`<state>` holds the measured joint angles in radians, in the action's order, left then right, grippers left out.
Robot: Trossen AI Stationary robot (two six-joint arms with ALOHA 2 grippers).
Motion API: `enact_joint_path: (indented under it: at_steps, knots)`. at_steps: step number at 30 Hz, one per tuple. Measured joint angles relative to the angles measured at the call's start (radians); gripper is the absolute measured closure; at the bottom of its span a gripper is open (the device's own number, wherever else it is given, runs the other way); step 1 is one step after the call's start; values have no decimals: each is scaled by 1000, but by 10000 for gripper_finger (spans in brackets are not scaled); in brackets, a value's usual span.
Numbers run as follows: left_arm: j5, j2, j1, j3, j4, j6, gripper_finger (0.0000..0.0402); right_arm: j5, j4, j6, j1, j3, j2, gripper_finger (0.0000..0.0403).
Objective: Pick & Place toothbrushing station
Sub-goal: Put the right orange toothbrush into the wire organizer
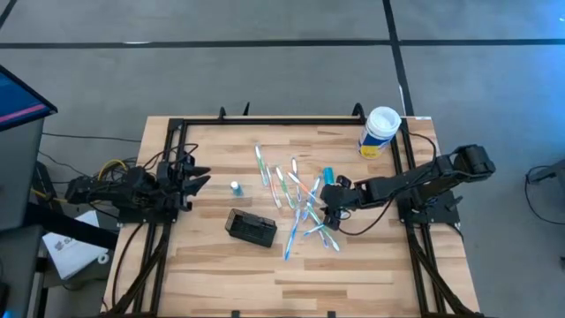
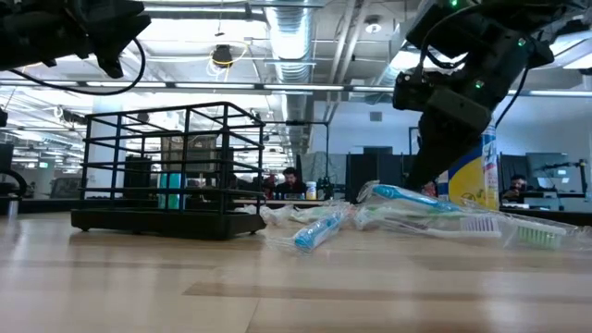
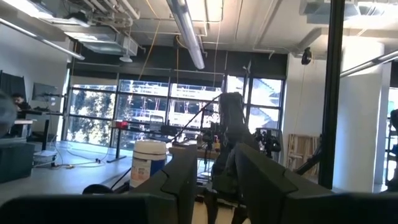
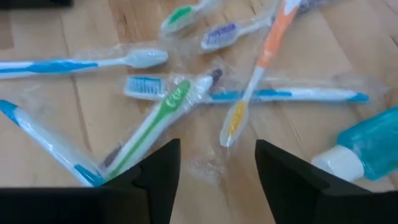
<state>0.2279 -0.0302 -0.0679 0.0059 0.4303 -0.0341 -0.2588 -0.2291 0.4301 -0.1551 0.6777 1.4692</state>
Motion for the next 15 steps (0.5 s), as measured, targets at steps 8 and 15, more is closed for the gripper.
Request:
enact_joint_path:
  at_steps: [8, 15]
  knots:
    - [0, -16, 0, 0, 6, 0, 296, 0, 17, 16, 4, 5, 101, 208]
    - [2, -30, 0, 0, 7, 0, 296, -2, 2, 7, 4, 42, 156, 249]
